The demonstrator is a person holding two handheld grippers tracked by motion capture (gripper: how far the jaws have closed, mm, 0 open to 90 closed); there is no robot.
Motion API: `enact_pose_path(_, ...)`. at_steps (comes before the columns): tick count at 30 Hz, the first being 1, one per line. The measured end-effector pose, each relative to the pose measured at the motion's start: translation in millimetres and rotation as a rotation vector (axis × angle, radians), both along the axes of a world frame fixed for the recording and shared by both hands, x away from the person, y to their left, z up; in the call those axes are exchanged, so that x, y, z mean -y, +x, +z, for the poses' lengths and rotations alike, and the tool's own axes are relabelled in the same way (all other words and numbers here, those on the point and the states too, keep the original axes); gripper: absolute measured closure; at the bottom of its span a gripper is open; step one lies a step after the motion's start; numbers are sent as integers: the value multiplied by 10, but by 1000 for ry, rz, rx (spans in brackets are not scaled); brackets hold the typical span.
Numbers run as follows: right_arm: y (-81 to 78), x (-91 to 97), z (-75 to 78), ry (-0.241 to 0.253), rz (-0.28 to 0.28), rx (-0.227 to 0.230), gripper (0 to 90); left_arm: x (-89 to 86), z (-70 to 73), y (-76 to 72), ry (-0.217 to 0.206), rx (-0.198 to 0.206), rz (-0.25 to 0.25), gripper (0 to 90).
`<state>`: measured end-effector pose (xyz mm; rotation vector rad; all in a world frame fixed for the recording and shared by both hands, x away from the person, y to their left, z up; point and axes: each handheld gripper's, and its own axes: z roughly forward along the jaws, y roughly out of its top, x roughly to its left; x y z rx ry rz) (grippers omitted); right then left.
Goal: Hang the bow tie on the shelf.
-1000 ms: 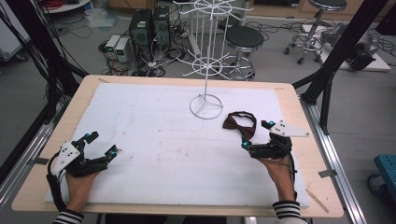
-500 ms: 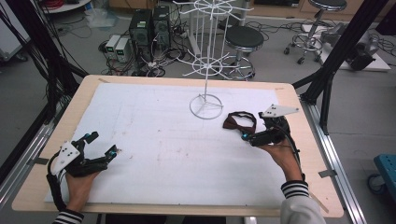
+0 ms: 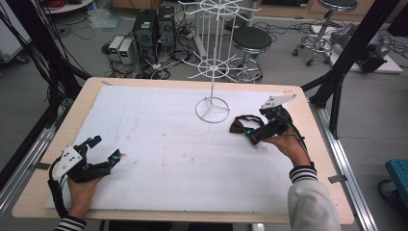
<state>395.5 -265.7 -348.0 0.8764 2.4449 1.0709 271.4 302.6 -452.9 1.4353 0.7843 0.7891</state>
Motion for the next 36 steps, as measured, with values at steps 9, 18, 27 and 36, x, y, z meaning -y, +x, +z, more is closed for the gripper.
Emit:
enact_pose_path(9, 228, -109, -136, -71, 45, -52, 7, -1, 0, -1, 2, 0, 0, 119)
enact_pose_path(18, 366, -47, -294, -113, 41, -113, 8, -1, 0, -1, 6, 1, 0, 119)
enact_pose_path(27, 445, -93, -406, -153, 34, -140, 8, 0, 1, -3, 9, 2, 1, 119)
enact_pose_path(36, 481, -107, -463, -174, 30, -159, 14, -1, 1, -4, 10, 2, 0, 119)
